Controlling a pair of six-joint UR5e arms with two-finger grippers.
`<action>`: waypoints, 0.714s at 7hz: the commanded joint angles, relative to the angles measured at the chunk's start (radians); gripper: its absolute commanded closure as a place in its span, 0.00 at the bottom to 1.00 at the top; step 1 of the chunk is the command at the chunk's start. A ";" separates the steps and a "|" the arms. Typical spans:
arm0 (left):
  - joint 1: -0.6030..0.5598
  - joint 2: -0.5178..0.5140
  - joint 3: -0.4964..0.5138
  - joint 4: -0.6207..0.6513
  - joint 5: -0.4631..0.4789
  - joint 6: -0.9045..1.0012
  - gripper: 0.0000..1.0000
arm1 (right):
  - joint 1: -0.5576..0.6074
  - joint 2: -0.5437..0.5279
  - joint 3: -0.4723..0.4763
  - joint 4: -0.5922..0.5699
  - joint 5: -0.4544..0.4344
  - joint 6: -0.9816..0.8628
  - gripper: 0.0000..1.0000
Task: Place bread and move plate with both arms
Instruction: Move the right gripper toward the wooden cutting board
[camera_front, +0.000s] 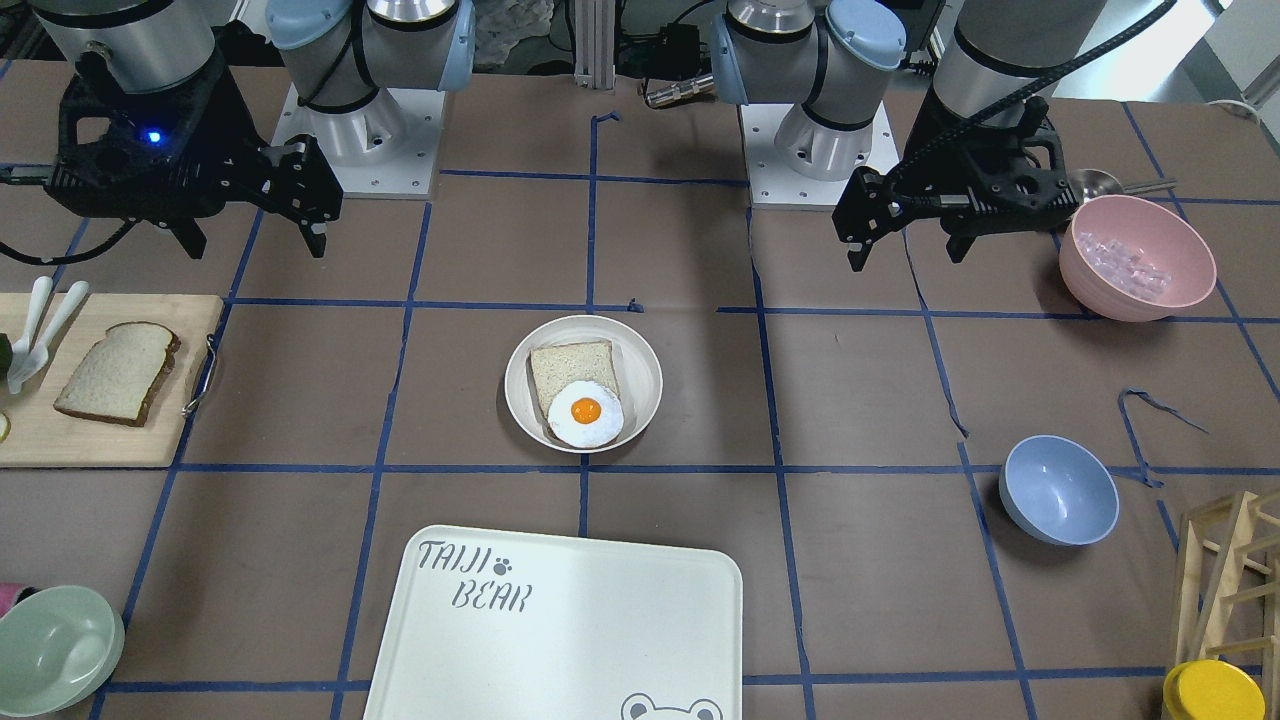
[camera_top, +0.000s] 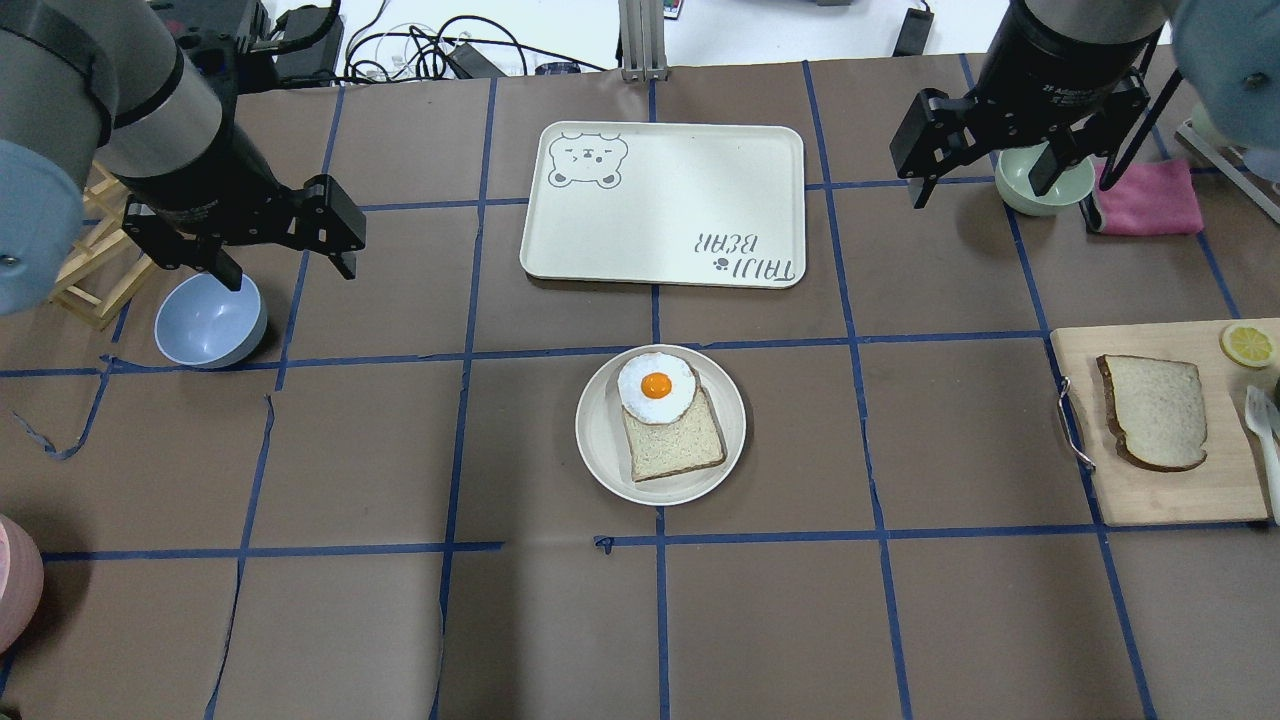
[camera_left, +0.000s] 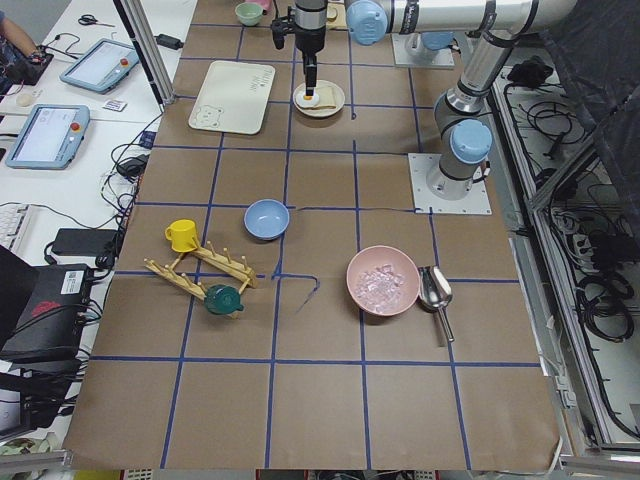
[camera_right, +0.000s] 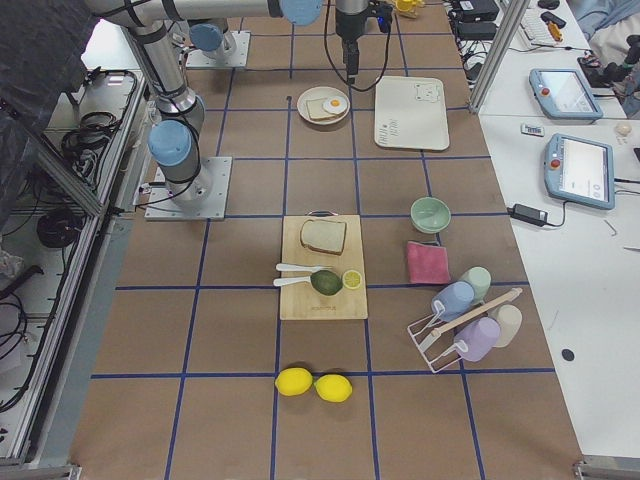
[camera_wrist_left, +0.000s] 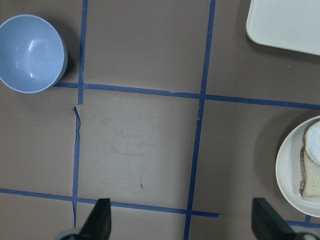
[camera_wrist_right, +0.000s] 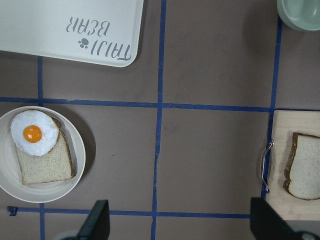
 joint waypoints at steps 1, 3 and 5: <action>0.000 0.000 0.001 0.002 0.002 0.000 0.00 | -0.001 -0.018 -0.009 0.040 0.006 0.008 0.00; 0.000 0.001 -0.001 0.000 0.002 -0.001 0.00 | 0.001 -0.023 -0.006 0.038 0.012 0.007 0.00; 0.000 0.001 0.002 0.002 0.002 -0.001 0.00 | 0.001 -0.015 0.005 0.049 0.009 0.007 0.00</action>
